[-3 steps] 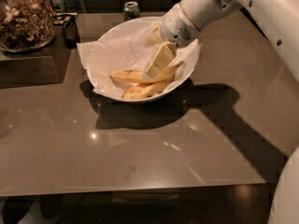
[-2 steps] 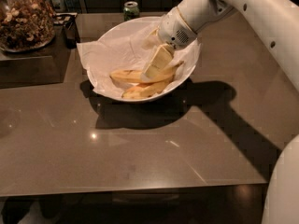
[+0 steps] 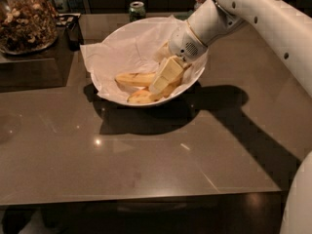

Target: Pick banana from white bowl

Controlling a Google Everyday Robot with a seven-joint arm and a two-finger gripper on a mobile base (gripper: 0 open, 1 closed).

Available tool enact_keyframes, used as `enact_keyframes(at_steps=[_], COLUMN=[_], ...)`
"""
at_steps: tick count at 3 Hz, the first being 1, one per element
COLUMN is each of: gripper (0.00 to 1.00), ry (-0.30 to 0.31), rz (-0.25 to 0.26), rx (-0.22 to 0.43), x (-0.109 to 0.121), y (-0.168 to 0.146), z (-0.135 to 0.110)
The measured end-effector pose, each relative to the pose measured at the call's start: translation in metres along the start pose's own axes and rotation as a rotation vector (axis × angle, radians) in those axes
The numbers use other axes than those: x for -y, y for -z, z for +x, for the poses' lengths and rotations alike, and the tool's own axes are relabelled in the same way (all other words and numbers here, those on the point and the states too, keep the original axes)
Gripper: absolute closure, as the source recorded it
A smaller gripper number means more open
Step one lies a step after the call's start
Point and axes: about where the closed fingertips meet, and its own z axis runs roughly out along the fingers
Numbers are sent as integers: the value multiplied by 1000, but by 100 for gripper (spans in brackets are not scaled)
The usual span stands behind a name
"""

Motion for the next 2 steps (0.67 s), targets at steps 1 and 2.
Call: enact_keyframes(at_steps=[1, 2], gripper=[23, 42], ry=[-30, -40], rz=[1, 2], rx=[-9, -11], x=[0, -1], y=[-3, -3], z=[11, 15])
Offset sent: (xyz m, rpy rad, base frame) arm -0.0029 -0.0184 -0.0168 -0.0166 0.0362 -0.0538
